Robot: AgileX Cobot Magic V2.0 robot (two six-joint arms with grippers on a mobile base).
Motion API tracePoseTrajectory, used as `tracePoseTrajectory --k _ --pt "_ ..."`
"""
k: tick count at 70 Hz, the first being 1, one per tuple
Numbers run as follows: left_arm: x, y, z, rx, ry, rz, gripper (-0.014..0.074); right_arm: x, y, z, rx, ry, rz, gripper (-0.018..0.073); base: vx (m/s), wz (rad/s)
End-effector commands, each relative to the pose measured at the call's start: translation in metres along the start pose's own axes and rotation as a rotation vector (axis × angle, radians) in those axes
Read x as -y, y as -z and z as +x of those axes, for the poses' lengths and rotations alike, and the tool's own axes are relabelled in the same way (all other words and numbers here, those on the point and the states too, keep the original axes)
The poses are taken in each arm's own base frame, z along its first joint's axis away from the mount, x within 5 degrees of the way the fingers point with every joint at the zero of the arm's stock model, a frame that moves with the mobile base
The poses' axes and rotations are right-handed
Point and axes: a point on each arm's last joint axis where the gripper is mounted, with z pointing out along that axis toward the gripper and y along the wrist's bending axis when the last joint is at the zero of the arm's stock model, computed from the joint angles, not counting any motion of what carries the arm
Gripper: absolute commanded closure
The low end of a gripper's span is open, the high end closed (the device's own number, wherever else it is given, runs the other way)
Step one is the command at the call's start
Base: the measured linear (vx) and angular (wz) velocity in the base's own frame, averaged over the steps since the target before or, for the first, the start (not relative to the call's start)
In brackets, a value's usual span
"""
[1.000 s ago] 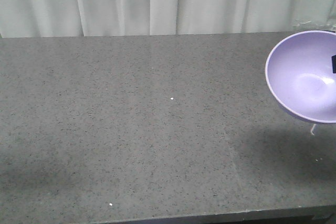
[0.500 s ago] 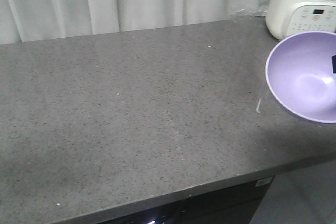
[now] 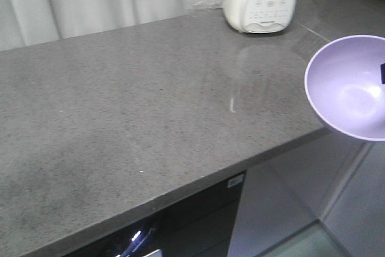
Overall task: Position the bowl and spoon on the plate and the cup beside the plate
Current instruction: 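Drive the base, holding spoon and bowl, to the counter with the plate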
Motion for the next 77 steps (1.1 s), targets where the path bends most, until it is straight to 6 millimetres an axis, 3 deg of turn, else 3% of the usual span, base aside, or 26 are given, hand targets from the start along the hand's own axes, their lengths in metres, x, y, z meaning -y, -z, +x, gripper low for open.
tracePoseTrajectory --k 1,77 --pt "0.0022 0.0095 -0.0082 0.087 0.009 0.02 0.0603 -0.0004 0.0142 -0.0085 0.105 0.002 -0.003 0.057 -0.06 -0.41" --pt "0.0022 0.0095 -0.0082 0.087 0.009 0.02 0.0603 -0.0004 0.0141 -0.0082 0.101 0.002 -0.003 0.057 -0.01 -0.41"
